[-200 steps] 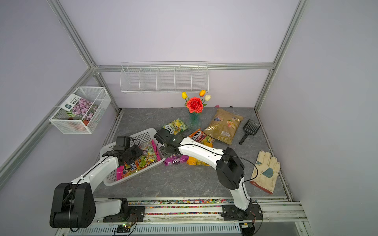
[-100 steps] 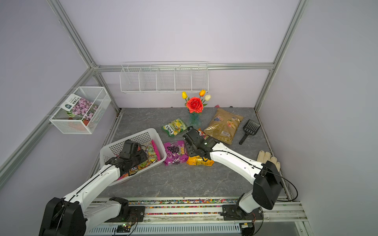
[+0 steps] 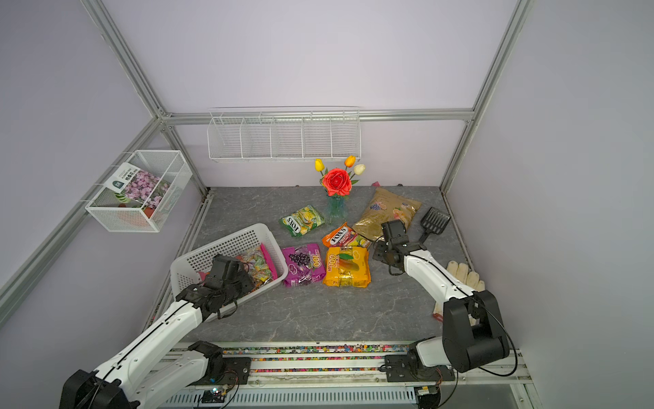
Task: Put the candies in the basket
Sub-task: Adjust the candy in the basket.
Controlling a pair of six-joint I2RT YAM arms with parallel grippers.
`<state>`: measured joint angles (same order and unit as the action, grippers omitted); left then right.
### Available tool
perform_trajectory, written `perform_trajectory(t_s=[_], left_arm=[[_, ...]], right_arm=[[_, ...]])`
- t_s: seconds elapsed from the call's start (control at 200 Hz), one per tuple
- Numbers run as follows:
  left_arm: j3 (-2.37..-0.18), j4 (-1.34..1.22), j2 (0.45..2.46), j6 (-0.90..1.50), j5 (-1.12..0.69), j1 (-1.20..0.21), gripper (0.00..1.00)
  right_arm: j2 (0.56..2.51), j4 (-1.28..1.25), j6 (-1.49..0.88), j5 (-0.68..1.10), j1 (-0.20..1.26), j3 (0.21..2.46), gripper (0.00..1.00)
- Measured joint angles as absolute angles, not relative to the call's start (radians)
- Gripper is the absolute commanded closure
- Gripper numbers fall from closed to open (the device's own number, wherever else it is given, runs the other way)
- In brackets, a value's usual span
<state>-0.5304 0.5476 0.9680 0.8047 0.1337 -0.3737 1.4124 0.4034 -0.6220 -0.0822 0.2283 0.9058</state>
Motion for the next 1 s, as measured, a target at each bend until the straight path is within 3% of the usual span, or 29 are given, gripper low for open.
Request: perform_trajectory(t_s=[0.625,1.0], left_arm=[[-0.575,0.469,1.166,0.799,0.117,-0.373,0.46],[-0.576,0.454,1.154,0.761,0.028,-0.337,0.40]], right_arm=[[1.619,0.101,-0.718,0.178,-0.088,0.891,0.31],[1.751,-0.101,-0.718,0.344,-0.130,0.853,0.34]])
